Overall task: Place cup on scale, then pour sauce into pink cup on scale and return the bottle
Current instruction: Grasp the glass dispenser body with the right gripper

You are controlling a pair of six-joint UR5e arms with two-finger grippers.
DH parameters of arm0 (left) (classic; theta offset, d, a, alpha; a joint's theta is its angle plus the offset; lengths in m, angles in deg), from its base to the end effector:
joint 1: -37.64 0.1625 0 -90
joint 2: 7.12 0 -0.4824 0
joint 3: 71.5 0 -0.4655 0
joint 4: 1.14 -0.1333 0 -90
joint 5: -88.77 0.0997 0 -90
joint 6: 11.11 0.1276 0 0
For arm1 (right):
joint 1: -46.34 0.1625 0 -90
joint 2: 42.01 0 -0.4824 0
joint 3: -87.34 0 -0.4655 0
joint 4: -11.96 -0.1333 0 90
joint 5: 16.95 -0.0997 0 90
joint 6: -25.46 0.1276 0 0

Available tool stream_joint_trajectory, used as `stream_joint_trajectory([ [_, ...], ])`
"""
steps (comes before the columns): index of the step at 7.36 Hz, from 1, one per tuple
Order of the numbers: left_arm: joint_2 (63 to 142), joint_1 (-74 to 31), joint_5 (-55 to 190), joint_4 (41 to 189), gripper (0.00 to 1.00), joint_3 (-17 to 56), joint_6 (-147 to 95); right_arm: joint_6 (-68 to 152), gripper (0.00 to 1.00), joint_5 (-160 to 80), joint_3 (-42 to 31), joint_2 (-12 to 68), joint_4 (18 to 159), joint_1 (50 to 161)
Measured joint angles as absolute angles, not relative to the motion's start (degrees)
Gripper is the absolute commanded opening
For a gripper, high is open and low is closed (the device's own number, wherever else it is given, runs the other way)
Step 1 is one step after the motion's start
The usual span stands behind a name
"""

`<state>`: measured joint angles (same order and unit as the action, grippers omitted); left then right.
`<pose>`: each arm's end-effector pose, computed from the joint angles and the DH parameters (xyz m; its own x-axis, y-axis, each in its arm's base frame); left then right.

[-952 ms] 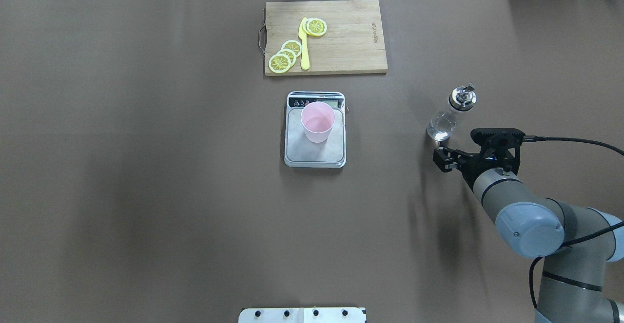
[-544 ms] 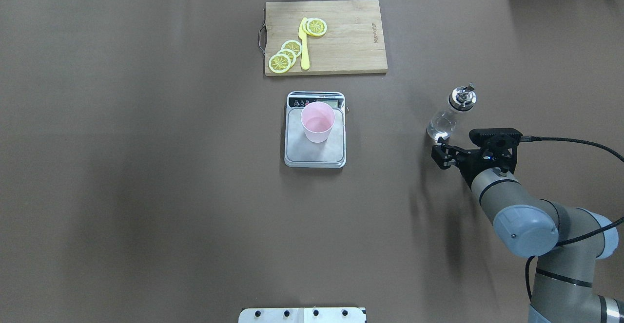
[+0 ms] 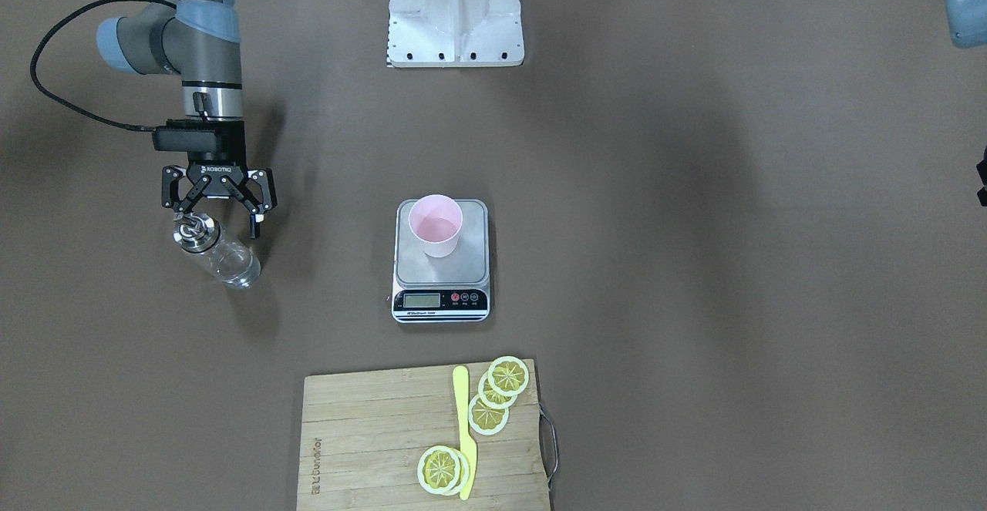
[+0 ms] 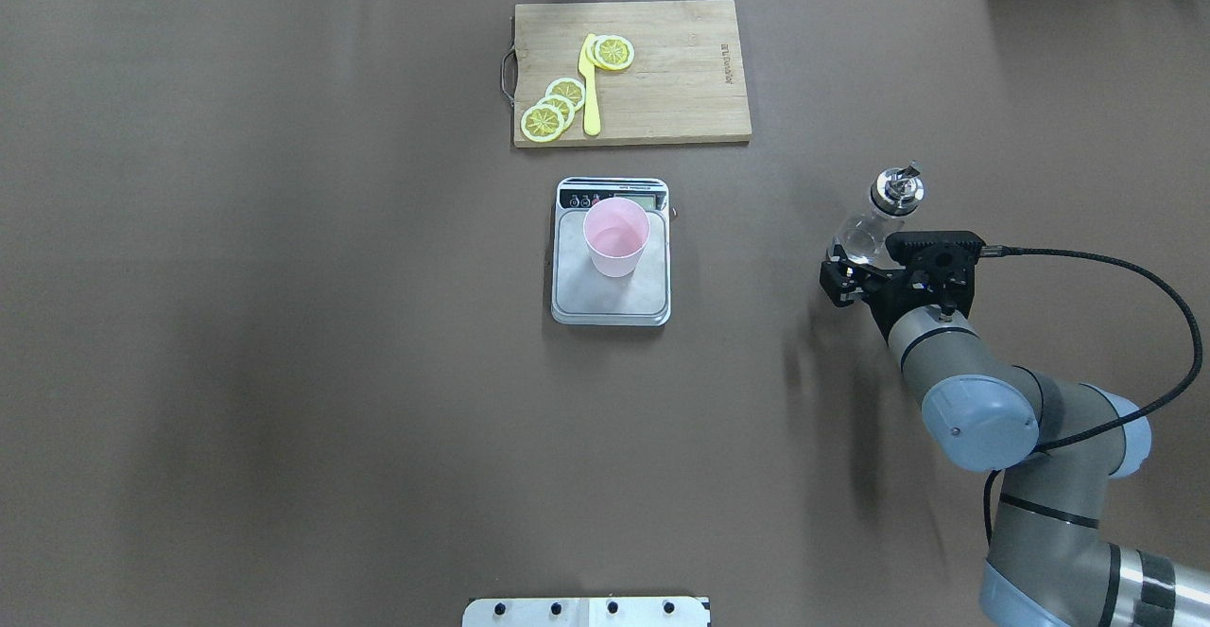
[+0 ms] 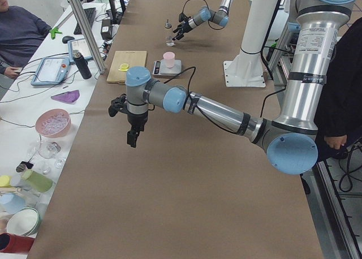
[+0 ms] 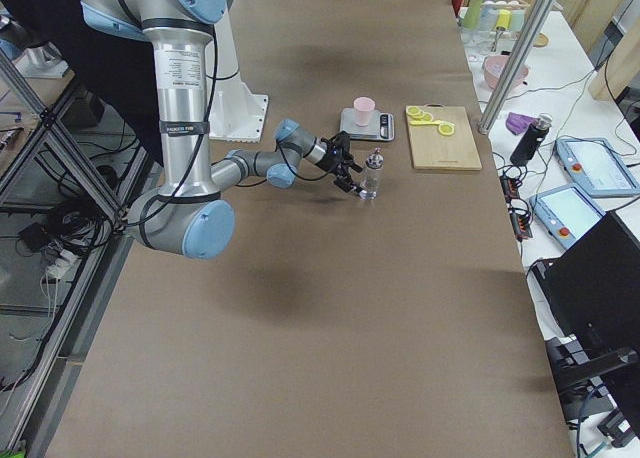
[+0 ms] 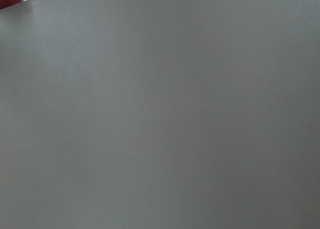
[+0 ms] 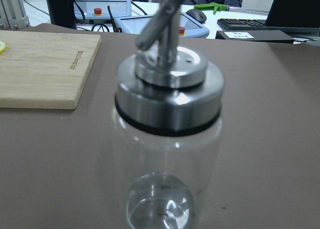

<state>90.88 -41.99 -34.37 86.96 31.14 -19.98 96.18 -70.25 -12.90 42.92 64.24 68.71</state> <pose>0.0512 -0.6326 0.5453 0.8089 0.1760 -0.5611 -0.0463 0.9703 0.2376 -0.5059 -0.4348 0.5020 0.7715 0.0312 0.6355 -0.5212 0.6039 0.6031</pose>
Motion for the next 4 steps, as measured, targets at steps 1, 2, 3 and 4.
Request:
stream_joint_trajectory([
  [1, 90.7, -42.0, -34.6, 87.0, 0.98, 31.4, -20.0, 96.0, 1.0, -70.3, -12.0, 42.1, 64.2, 69.3],
  [2, 90.5, -42.0, -34.7, 87.0, 0.98, 31.6, -20.0, 95.9, 1.0, -70.3, -11.3, 41.8, 64.2, 69.8],
  [3, 90.4, -42.0, -34.8, 87.0, 0.98, 31.7, -20.0, 95.9, 1.0, -70.3, -10.5, 41.7, 64.2, 70.1],
  [4, 90.4, -42.0, -34.8, 87.0, 0.98, 31.7, -20.0, 95.9, 1.0, -70.3, -9.8, 41.6, 64.1, 70.2],
])
